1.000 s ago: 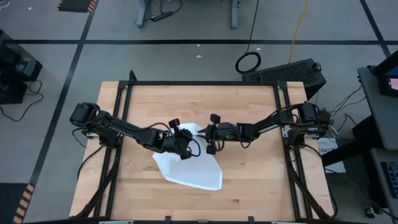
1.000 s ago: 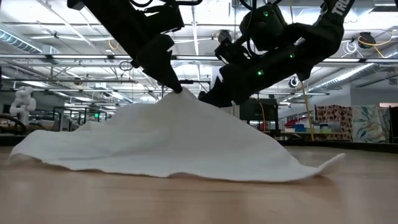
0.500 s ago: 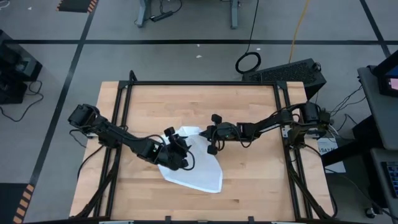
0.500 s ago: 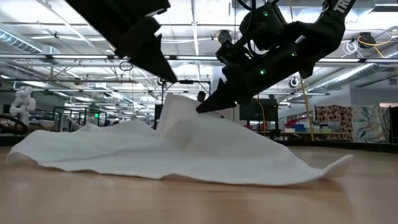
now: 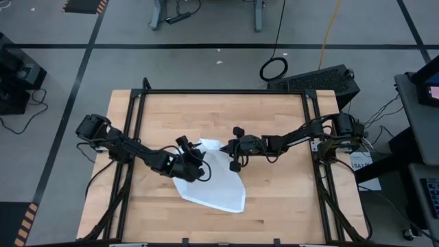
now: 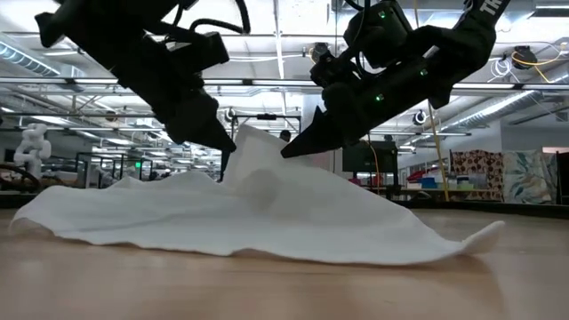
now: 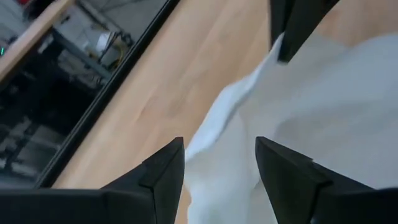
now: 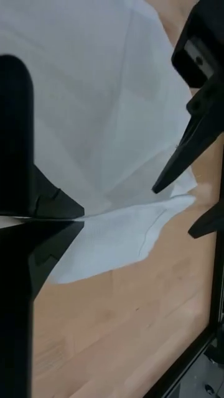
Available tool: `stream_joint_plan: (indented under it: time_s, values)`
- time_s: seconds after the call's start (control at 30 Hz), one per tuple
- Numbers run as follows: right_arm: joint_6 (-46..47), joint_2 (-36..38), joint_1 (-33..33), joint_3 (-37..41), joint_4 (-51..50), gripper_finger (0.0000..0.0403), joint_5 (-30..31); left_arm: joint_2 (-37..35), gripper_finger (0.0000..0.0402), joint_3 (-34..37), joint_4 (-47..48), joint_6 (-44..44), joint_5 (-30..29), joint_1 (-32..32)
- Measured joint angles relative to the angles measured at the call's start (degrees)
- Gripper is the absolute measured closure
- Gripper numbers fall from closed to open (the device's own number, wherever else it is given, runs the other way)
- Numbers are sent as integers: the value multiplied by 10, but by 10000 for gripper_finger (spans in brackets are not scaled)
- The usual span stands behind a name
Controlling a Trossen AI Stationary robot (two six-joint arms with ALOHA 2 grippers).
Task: Roll napkin
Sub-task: Fold the white table napkin
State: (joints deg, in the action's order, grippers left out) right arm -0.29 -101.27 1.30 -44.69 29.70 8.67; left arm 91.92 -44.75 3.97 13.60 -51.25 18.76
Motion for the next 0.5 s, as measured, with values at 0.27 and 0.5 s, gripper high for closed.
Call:
stream_joint_plan:
  time_s: [0.27, 0.5]
  values:
    - [0, 0, 0, 0, 0, 399, 2, 0, 283, 1, -95, -132, 68, -28]
    - [-6, 11, 5, 0, -37, 390, 23, -1, 388, 0, -93, -141, 63, -30]
